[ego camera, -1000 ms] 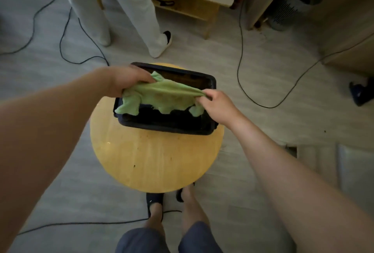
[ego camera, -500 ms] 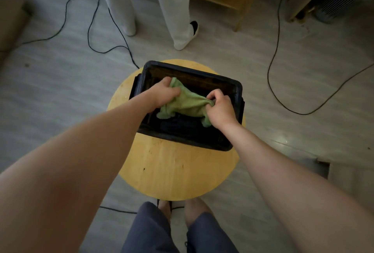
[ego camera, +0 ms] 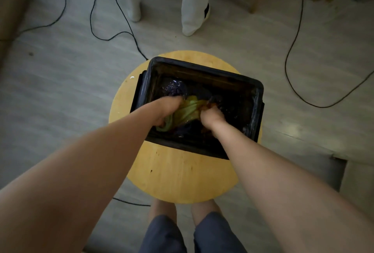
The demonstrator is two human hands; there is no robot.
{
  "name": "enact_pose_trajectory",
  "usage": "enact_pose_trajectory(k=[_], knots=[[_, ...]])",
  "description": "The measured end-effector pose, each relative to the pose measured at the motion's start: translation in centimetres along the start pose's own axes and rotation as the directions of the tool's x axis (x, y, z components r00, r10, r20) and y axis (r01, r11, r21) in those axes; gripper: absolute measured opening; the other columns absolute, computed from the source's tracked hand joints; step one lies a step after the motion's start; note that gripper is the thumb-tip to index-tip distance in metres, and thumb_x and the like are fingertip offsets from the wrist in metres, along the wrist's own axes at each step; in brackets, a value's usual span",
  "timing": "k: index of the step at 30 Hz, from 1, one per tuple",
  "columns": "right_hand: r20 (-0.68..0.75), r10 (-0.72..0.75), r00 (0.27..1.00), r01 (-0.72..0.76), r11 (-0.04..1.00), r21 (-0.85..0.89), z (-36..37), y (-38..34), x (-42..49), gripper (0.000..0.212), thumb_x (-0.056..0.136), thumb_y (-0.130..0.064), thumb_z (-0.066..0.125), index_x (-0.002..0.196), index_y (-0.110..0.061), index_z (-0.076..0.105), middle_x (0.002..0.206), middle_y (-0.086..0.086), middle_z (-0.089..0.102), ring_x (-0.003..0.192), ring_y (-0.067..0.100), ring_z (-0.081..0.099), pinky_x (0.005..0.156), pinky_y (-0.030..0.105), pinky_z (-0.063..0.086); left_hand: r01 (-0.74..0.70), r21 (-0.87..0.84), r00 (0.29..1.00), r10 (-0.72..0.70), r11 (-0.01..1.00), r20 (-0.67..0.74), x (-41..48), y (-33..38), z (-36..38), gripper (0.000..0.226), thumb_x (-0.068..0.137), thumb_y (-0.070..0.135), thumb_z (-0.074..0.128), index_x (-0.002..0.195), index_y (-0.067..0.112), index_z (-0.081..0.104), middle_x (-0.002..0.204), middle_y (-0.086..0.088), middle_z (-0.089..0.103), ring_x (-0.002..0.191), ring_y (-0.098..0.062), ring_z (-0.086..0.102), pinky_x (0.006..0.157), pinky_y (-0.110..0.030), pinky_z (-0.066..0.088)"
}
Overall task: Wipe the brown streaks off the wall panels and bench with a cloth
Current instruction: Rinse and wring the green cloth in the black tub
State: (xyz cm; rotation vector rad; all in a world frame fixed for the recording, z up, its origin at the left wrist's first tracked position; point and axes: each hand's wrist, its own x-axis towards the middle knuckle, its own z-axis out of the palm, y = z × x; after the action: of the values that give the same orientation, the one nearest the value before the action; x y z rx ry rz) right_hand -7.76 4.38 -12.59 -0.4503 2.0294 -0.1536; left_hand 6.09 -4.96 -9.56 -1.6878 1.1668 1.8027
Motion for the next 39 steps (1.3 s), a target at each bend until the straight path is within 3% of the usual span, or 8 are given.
enact_pose_trajectory(k=[4, 9, 13, 19, 26, 30, 34, 39], knots=[[0.077, -0.179, 0.981, 0.152, 0.949, 0.276, 1.4, -2.1, -3.3, 0.034, 0.108, -0.037, 0.038, 0.112, -0.018, 0.066, 0.103, 0.010, 0.068, 0.091, 0.028, 0.063, 0.075, 0.034, 0.050, 0.014, -0.232, 0.999, -0.004, 0.973, 0.040, 1.3, -0.4, 0.3, 0.045, 0.103, 0.053, 0.046, 0.125, 0.018, 0.064, 0.116, -0.014, 0.073, 0.109, -0.033, 0.068, 0.103, -0.050, 0.051], [-0.137, -0.468, 0.873, 0.487, 0.825, 0.288, 1.5, -3.8, -6.6, 0.047, 0.109, -0.036, 0.042, 0.066, -0.019, 0.051, 0.063, -0.005, 0.052, 0.061, 0.007, 0.052, 0.056, 0.025, 0.036, -0.038, -0.326, 0.999, 0.032, 0.945, -0.023, 1.4, 0.3, 0.6, 0.025, 0.105, 0.028, 0.052, 0.091, 0.013, 0.067, 0.083, -0.010, 0.068, 0.074, -0.025, 0.065, 0.063, -0.031, 0.053], [-0.327, -0.535, 0.779, 0.549, 0.834, -0.058, 2.1, -4.3, -4.9, 0.044, 0.111, -0.032, 0.037, 0.073, -0.020, 0.058, 0.062, -0.002, 0.058, 0.060, 0.014, 0.059, 0.054, 0.028, 0.040, -0.039, -0.384, 0.995, 0.069, 0.922, 0.065, 1.1, 0.7, 0.8, 0.034, 0.106, 0.028, 0.049, 0.082, 0.011, 0.066, 0.074, -0.009, 0.066, 0.064, -0.024, 0.063, 0.058, -0.030, 0.053], [-0.291, -0.355, 0.888, 0.312, 0.932, -0.184, 0.4, -1.9, 1.0, 0.045, 0.112, -0.039, 0.032, 0.111, -0.007, 0.062, 0.102, 0.019, 0.068, 0.093, 0.039, 0.067, 0.070, 0.038, 0.046, -0.294, -0.197, 0.956, 0.283, 0.935, -0.081, 0.6, 0.0, 1.2, 0.032, 0.105, 0.043, 0.053, 0.112, 0.016, 0.071, 0.101, -0.010, 0.076, 0.093, -0.026, 0.074, 0.084, -0.037, 0.061], [-0.323, 0.014, 0.946, -0.008, 1.000, 0.019, 2.2, -1.3, 0.0, 0.041, 0.107, -0.043, 0.041, 0.142, -0.022, 0.044, 0.145, 0.018, 0.037, 0.130, 0.042, 0.044, 0.101, 0.049, 0.046, -0.138, -0.243, 0.980, 0.097, 0.960, -0.173, 1.5, -1.2, 0.7, 0.063, 0.095, 0.040, 0.061, 0.147, 0.033, 0.026, 0.121, -0.011, 0.060, 0.108, -0.033, 0.062, 0.095, -0.051, 0.057], [0.008, -0.084, 0.996, 0.077, 0.942, 0.326, 3.9, -3.1, -1.9, 0.048, 0.110, -0.049, 0.034, 0.139, -0.017, 0.055, 0.128, 0.013, 0.063, 0.117, 0.033, 0.062, 0.093, 0.037, 0.050, -0.064, -0.461, 0.998, 0.058, 0.885, -0.028, 1.7, -0.9, 0.9, 0.039, 0.107, 0.043, 0.047, 0.143, 0.028, 0.050, 0.122, -0.013, 0.068, 0.109, -0.031, 0.066, 0.097, -0.049, 0.056], [-0.011, -0.255, 0.967, 0.233, 0.861, 0.452, 4.0, -4.4, -5.9, 0.029, 0.106, -0.040, 0.045, 0.097, -0.024, 0.068, 0.090, -0.001, 0.068, 0.085, 0.015, 0.065, 0.072, 0.035, 0.055, 0.041, -0.558, 0.997, 0.003, 0.829, 0.078, 1.4, -0.2, -0.5, 0.038, 0.105, 0.046, 0.052, 0.110, 0.013, 0.070, 0.094, -0.011, 0.075, 0.084, -0.025, 0.073, 0.068, -0.035, 0.056], [-0.209, -0.479, 0.853, 0.522, 0.760, 0.388, 3.6, -5.2, -9.0, 0.053, 0.108, -0.038, 0.047, 0.060, -0.020, 0.054, 0.053, -0.006, 0.051, 0.057, 0.017, 0.058, 0.056, 0.035, 0.047, 0.084, -0.589, 0.996, -0.066, 0.804, 0.051, 0.6, 0.2, -0.3, 0.034, 0.102, 0.045, 0.059, 0.095, 0.012, 0.063, 0.054, -0.003, 0.062, 0.055, -0.019, 0.064, 0.059, -0.031, 0.049]])
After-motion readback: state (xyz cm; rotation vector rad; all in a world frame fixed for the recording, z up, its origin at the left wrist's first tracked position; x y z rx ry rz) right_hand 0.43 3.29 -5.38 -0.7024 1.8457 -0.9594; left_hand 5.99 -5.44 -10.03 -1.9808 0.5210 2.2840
